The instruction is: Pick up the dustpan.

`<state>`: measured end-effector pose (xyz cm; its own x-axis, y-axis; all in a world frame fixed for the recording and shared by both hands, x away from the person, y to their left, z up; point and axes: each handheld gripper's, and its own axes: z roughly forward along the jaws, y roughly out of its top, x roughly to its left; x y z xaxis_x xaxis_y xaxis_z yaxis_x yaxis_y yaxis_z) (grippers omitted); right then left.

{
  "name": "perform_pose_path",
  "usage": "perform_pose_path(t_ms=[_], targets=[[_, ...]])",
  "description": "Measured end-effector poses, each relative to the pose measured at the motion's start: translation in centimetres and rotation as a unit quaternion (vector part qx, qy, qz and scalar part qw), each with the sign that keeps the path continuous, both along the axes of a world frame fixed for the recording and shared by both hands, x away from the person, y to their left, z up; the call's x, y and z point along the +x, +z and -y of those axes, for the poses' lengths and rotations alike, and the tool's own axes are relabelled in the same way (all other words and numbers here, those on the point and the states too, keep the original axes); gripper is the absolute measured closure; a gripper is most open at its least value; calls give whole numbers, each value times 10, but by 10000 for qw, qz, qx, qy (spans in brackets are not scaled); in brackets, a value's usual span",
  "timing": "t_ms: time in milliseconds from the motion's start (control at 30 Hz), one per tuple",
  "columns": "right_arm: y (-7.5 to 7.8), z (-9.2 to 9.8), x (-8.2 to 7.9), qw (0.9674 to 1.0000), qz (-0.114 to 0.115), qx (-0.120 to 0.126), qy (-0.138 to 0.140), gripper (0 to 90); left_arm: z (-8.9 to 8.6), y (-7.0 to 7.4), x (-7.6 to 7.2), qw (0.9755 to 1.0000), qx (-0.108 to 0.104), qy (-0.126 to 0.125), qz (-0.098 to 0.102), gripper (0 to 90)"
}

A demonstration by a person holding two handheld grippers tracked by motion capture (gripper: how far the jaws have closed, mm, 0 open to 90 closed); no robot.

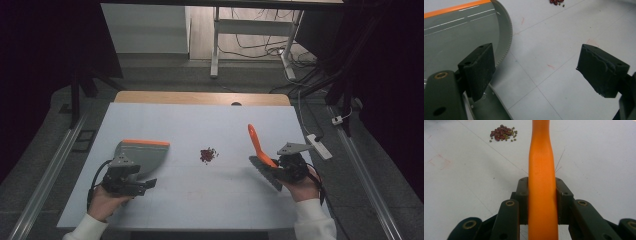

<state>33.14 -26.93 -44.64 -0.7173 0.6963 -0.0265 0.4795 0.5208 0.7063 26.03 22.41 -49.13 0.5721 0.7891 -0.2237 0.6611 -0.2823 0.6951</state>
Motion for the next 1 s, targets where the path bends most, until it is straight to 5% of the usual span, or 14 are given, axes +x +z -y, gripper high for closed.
perform_pose_path(t_ms=[733,1000], targets=[[5,0,-1,9999,96,45,4,701,0,5,-2,9999,72,-74,-28,154],[10,3,-3,9998,168,124,22,701,4,22,-2,10000,49,29,11,153]])
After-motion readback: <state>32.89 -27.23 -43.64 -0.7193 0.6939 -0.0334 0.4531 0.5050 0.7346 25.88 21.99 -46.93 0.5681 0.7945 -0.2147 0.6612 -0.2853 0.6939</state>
